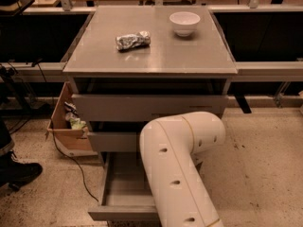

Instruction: Open bottom drawer

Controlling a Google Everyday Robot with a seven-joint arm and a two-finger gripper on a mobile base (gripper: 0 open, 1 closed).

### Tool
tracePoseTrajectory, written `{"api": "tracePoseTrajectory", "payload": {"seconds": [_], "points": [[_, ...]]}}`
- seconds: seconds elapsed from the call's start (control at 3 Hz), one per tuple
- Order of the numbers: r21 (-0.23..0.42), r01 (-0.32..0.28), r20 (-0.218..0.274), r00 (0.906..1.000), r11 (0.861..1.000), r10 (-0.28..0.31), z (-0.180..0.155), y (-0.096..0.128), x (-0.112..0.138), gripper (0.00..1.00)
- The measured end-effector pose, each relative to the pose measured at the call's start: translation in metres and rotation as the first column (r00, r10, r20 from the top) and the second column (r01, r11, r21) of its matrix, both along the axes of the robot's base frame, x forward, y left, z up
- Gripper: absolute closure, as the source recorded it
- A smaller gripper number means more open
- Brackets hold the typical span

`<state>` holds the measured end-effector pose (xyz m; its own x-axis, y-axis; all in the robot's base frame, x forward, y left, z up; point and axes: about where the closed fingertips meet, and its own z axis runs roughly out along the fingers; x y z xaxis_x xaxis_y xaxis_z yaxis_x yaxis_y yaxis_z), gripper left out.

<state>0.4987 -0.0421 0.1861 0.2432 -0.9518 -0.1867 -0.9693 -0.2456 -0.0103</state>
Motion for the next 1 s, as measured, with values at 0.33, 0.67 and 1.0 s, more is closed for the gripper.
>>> {"api": "tracePoseTrajectory", "payload": {"seconds": [0.33,0.67,1.0], "points": [[0.168,0.032,0.104,0.9933,0.985,-0.050,-0.003,0.034,0.022,1.00],[0.249,0.046,0.158,0.9836,0.967,-0.087,-0.002,0.049,0.041,1.00],[0.335,0.056,0.203,0.9704,0.941,-0.130,0.004,0.062,0.061,1.00]]}}
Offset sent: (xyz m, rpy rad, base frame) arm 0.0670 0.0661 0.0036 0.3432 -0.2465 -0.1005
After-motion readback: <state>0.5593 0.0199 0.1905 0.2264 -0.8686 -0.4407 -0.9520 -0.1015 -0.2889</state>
